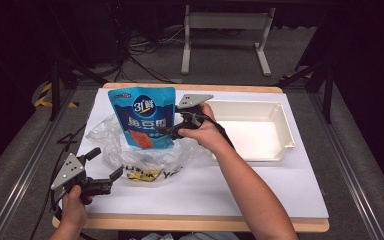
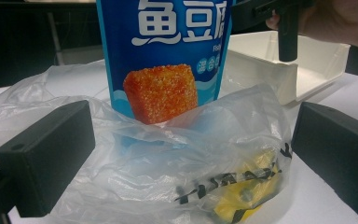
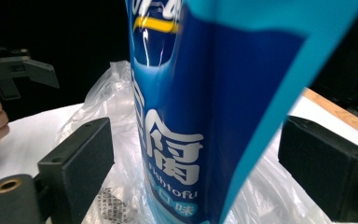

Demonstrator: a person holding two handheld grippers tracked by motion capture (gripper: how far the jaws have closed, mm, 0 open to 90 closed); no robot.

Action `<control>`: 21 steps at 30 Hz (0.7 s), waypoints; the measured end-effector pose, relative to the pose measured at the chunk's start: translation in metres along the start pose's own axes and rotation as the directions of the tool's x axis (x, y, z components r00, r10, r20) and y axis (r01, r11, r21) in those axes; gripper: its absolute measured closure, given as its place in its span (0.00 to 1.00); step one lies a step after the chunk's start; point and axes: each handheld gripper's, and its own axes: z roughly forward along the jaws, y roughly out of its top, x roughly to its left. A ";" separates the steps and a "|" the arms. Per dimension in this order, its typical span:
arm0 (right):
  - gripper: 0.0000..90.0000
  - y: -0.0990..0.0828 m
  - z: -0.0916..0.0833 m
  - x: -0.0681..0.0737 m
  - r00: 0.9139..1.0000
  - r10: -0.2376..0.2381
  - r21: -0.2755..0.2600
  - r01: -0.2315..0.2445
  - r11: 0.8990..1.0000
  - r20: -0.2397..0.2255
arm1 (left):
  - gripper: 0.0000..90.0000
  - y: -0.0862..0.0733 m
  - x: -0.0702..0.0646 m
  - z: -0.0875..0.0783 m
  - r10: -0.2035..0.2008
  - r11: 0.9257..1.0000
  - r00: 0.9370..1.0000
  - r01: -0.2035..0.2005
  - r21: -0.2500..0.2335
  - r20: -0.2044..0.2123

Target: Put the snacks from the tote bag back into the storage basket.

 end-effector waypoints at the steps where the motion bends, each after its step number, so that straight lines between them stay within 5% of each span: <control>1: 0.13 -0.001 0.002 0.000 1.000 0.002 -0.001 -0.002 1.000 -0.003 | 0.00 0.000 0.000 0.000 -0.001 1.000 1.000 0.001 -0.001 0.000; 21: 0.13 -0.014 0.036 0.007 0.998 -0.064 0.027 0.064 0.998 -0.011 | 0.00 -0.001 0.002 0.001 -0.012 1.000 1.000 0.012 -0.005 0.007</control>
